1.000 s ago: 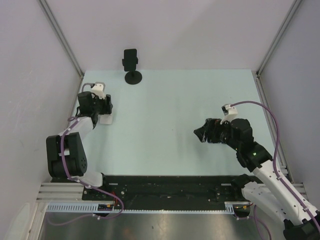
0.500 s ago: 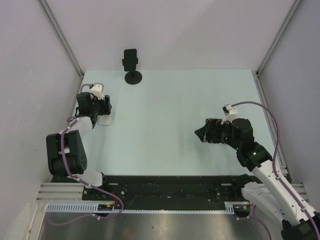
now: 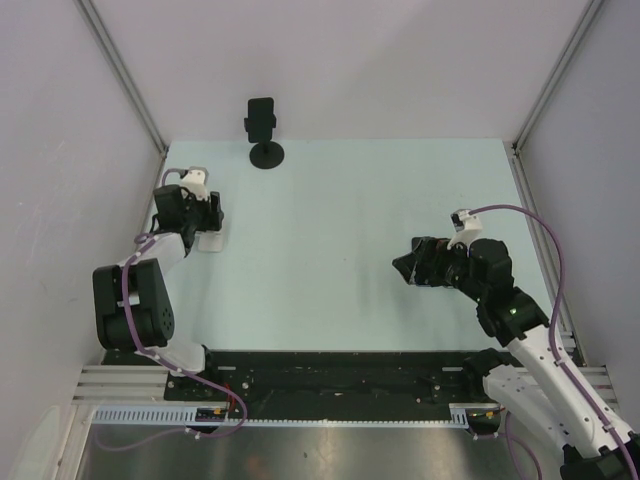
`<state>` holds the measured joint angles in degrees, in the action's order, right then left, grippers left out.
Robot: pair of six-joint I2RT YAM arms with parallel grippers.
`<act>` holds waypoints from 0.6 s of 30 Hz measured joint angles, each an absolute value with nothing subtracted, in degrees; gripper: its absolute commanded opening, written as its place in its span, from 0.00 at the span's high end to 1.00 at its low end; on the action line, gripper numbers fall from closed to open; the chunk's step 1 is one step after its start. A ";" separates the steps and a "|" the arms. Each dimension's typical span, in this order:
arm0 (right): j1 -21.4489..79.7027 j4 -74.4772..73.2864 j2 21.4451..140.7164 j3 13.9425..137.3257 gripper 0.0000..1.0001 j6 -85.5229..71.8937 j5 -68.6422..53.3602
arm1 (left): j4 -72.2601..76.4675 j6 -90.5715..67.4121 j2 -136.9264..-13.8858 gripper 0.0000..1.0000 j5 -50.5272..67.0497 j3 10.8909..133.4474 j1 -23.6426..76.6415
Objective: Remove the phone from the phone stand
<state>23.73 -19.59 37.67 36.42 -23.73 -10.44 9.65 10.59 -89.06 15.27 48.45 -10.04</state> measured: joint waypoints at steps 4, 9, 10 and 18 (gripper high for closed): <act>23.09 -19.68 37.43 36.42 0.01 -23.92 -10.46 | 9.45 10.59 -89.27 0.46 15.25 48.45 -10.04; 22.72 -19.88 37.43 36.42 0.01 -24.08 -10.61 | 9.23 10.59 -89.27 0.44 15.29 48.47 -10.04; 22.70 -19.88 37.39 36.42 0.01 -24.21 -10.63 | 9.21 10.59 -89.32 0.44 15.33 48.53 -10.04; 22.20 -19.88 37.17 36.42 0.01 -25.06 -11.07 | 8.88 10.55 -90.98 0.45 16.38 50.33 -10.04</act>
<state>22.20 -19.88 37.17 36.42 -25.06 -11.07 8.88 10.55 -90.98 16.38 50.33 -10.04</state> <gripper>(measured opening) 0.991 0.684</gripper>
